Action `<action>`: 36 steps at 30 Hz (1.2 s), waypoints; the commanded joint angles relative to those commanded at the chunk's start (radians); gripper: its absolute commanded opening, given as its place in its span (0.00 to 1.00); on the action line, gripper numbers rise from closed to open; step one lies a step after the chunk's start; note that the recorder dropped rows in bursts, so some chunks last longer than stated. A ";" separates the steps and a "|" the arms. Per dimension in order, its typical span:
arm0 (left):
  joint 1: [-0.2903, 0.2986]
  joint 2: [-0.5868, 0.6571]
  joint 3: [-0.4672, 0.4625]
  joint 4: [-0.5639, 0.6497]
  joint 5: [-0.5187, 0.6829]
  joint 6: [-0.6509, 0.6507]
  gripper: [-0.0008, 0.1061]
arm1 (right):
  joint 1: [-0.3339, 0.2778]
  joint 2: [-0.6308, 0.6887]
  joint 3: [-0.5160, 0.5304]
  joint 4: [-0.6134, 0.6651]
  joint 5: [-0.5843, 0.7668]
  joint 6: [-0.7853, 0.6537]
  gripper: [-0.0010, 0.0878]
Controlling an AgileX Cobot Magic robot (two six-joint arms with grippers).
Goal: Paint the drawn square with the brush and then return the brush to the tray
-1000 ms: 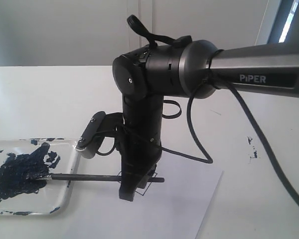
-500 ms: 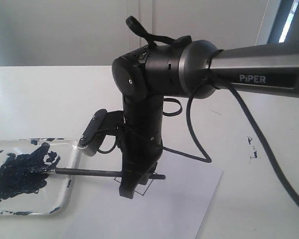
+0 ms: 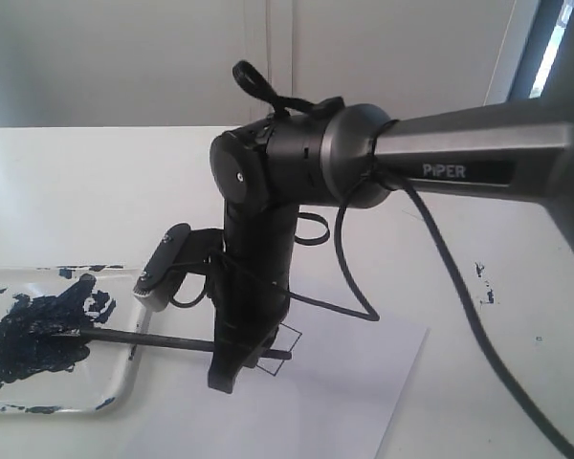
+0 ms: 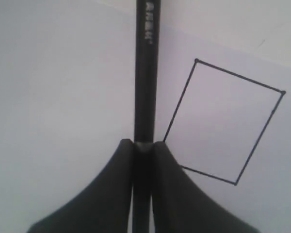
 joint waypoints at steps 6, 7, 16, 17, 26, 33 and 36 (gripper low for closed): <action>0.000 0.000 0.000 0.000 0.000 0.000 0.54 | 0.000 -0.010 0.000 0.001 -0.020 0.002 0.01; 0.000 0.000 0.000 0.000 0.000 0.000 0.54 | 0.000 -0.014 0.000 0.001 -0.022 0.002 0.01; 0.000 0.000 0.000 0.000 0.000 0.000 0.54 | 0.000 -0.029 0.000 0.001 -0.085 0.002 0.28; 0.000 0.000 0.000 0.000 0.000 0.000 0.54 | 0.000 -0.029 0.002 0.001 -0.098 0.002 0.30; 0.000 0.000 0.000 0.000 0.000 0.000 0.54 | 0.000 -0.030 0.109 0.023 -0.321 -0.069 0.31; 0.000 0.000 0.000 0.000 0.000 0.000 0.54 | 0.000 -0.079 0.243 0.155 -0.491 -0.173 0.31; 0.000 0.000 0.000 0.000 0.000 0.000 0.54 | 0.000 -0.110 0.255 0.164 -0.519 -0.179 0.31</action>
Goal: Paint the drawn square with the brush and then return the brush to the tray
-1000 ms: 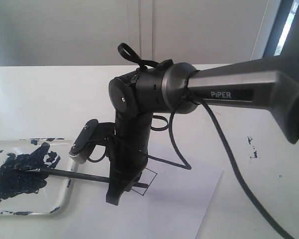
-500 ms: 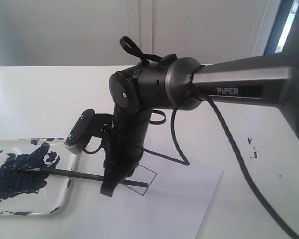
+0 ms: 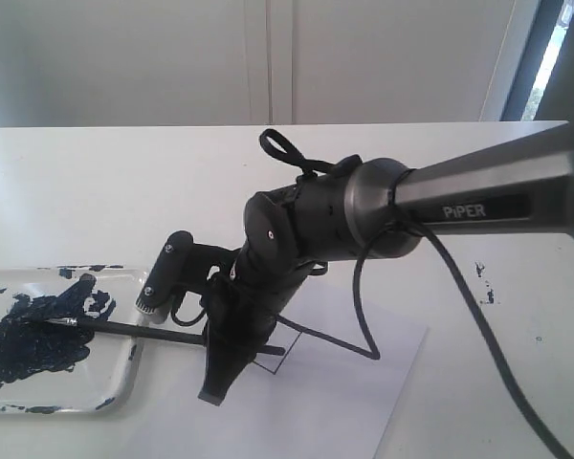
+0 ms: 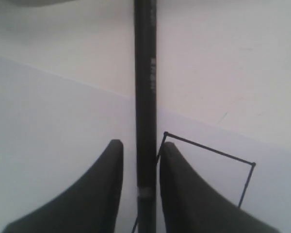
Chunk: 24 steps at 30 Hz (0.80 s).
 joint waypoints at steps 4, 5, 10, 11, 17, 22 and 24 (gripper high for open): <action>0.000 0.000 0.000 0.000 0.000 0.000 0.54 | 0.000 -0.041 0.000 0.002 -0.005 -0.020 0.31; 0.000 0.000 0.000 0.000 0.000 0.000 0.54 | 0.000 -0.050 0.000 0.008 0.002 -0.030 0.31; 0.000 0.000 0.000 0.000 0.000 0.000 0.54 | -0.002 -0.069 0.038 0.114 -0.021 -0.201 0.27; 0.000 0.000 0.000 0.000 0.000 0.000 0.54 | -0.002 -0.074 0.054 0.148 -0.029 -0.243 0.26; 0.000 0.000 0.000 0.000 0.000 0.000 0.54 | -0.004 -0.115 0.167 0.236 -0.201 -0.344 0.24; 0.000 0.000 0.000 0.000 0.000 0.000 0.54 | -0.004 -0.123 0.185 0.238 -0.217 -0.364 0.24; 0.000 0.000 0.000 0.000 0.000 0.000 0.54 | -0.004 -0.120 0.187 0.240 -0.221 -0.364 0.24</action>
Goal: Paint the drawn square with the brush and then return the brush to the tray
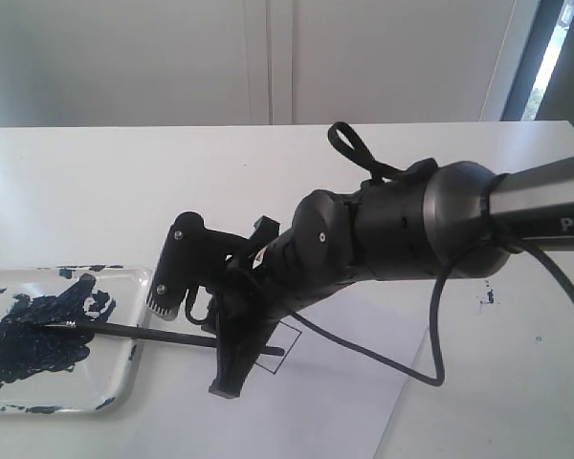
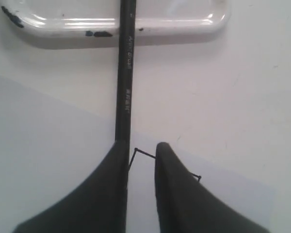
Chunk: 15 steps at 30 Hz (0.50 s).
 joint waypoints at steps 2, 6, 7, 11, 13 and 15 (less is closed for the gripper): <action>0.000 0.000 0.000 0.000 0.000 0.000 0.53 | 0.000 0.009 0.000 0.000 0.003 0.000 0.24; 0.000 0.000 0.000 0.000 0.000 0.000 0.53 | 0.000 0.041 0.000 0.000 0.014 0.004 0.24; 0.000 0.000 0.000 0.000 0.000 0.000 0.53 | 0.000 0.047 0.000 0.000 0.014 0.004 0.24; 0.000 0.000 0.000 0.000 0.000 0.000 0.53 | 0.000 0.068 0.000 0.014 0.010 0.004 0.24; 0.000 0.000 0.000 0.000 0.000 0.000 0.53 | 0.000 0.077 0.000 0.015 0.007 0.004 0.24; 0.000 0.000 0.000 0.000 0.000 0.000 0.53 | -0.001 0.081 0.000 0.015 0.007 0.004 0.24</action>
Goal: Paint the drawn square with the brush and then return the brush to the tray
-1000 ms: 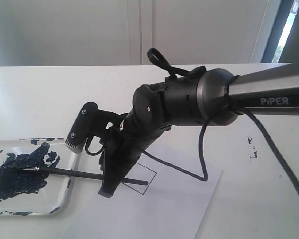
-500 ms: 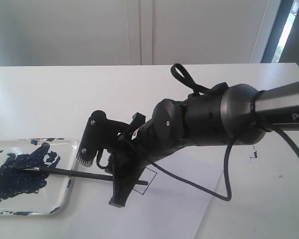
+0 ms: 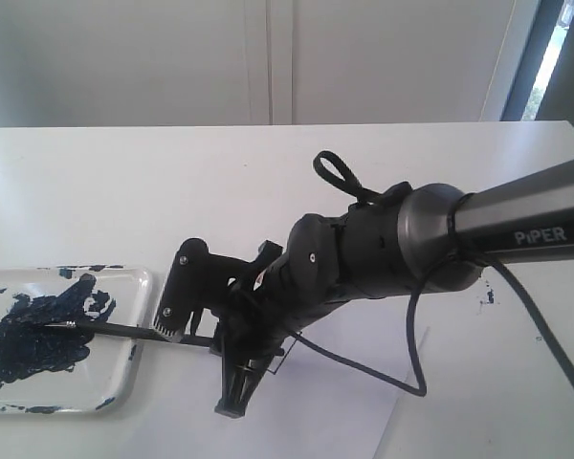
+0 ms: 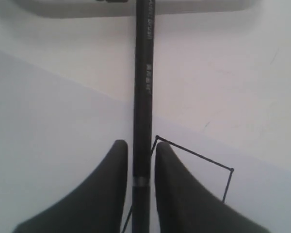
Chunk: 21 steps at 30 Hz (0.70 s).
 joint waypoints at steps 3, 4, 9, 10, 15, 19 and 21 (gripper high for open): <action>0.000 0.000 0.000 0.000 0.000 0.000 0.53 | -0.011 -0.002 0.000 0.005 -0.005 0.000 0.24; 0.000 0.000 0.000 0.000 0.000 0.000 0.53 | -0.017 -0.002 0.000 0.005 -0.005 0.000 0.24; 0.000 0.000 0.000 0.000 0.000 0.000 0.53 | -0.045 -0.002 0.000 0.011 0.007 0.004 0.24; 0.000 0.000 0.000 0.000 0.000 0.000 0.53 | -0.045 -0.002 0.000 0.015 0.009 0.004 0.24; 0.000 0.000 0.000 0.000 0.000 0.000 0.53 | -0.045 -0.002 0.000 0.033 0.014 0.004 0.23; 0.000 0.000 0.000 0.000 0.000 0.000 0.53 | -0.045 0.000 0.000 0.033 0.020 0.001 0.19; 0.000 0.000 0.000 0.000 0.000 0.000 0.53 | -0.045 0.000 0.000 0.033 0.022 0.001 0.19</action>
